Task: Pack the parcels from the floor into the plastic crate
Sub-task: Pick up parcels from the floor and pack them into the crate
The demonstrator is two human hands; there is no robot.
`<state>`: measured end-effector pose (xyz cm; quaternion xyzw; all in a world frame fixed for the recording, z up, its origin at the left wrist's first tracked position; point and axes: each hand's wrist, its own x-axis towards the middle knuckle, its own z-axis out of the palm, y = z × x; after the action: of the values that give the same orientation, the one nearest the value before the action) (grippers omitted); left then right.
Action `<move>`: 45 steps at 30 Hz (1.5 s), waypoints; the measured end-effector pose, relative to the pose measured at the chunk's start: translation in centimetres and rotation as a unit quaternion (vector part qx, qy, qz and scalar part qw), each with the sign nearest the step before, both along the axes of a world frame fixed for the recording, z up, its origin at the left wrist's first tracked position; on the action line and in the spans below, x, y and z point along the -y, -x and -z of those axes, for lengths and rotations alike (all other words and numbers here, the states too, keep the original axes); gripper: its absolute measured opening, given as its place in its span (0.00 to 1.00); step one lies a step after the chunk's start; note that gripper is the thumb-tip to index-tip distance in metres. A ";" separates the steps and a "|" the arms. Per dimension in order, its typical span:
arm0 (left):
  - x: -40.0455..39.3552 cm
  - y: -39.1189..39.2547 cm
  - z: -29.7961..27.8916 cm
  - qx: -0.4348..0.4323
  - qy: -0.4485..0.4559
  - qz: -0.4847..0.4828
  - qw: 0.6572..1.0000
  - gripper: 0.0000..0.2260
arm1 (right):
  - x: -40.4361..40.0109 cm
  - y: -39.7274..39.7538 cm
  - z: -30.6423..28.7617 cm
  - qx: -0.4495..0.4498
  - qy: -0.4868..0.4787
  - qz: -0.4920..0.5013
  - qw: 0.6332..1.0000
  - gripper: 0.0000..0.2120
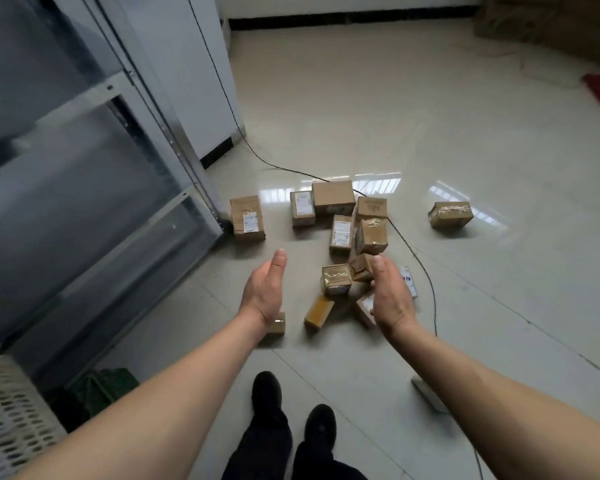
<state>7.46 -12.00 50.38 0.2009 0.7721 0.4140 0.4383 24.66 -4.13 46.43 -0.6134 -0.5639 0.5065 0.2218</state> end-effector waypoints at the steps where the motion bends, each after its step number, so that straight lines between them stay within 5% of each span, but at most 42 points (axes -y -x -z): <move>1: -0.9 -0.4 0.4 0.004 0.002 0.008 1.000 0.26 | -0.6 -0.6 0.2 -0.003 0.005 0.010 1.000 0.50; 6: -6.0 -1.8 2.3 0.038 0.007 0.043 0.998 0.27 | -4.1 -2.7 0.3 -0.001 0.002 0.047 0.999 0.27; 11: -11.8 -2.2 4.4 0.055 0.022 0.079 0.995 0.27 | -8.8 -4.1 3.3 0.036 0.041 0.097 0.994 0.50; 20: -18.2 -3.3 10.6 0.058 0.092 0.107 0.988 0.18 | -15.9 -5.7 8.8 0.047 0.101 0.117 0.987 0.43; 25: -20.6 -5.9 15.6 0.054 0.137 0.089 0.985 0.16 | -19.2 -8.4 13.4 0.076 0.122 0.078 0.987 0.20; 32: -22.5 -12.2 28.8 0.043 0.217 0.071 0.973 0.24 | -23.3 -13.7 25.8 0.137 0.163 -0.002 0.977 0.19; 35: -22.8 -14.6 36.2 0.079 0.245 0.062 0.964 0.20 | -24.1 -15.8 33.0 0.162 0.168 -0.023 0.972 0.17; 45: -24.5 -17.5 59.2 0.179 0.319 -0.013 0.931 0.25 | -25.4 -17.9 55.4 0.202 0.223 -0.022 0.953 0.41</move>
<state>24.93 12.52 -8.81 -0.0366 0.7749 0.1807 0.6046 42.52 21.26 -8.96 -0.7239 -0.4834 0.4896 -0.0502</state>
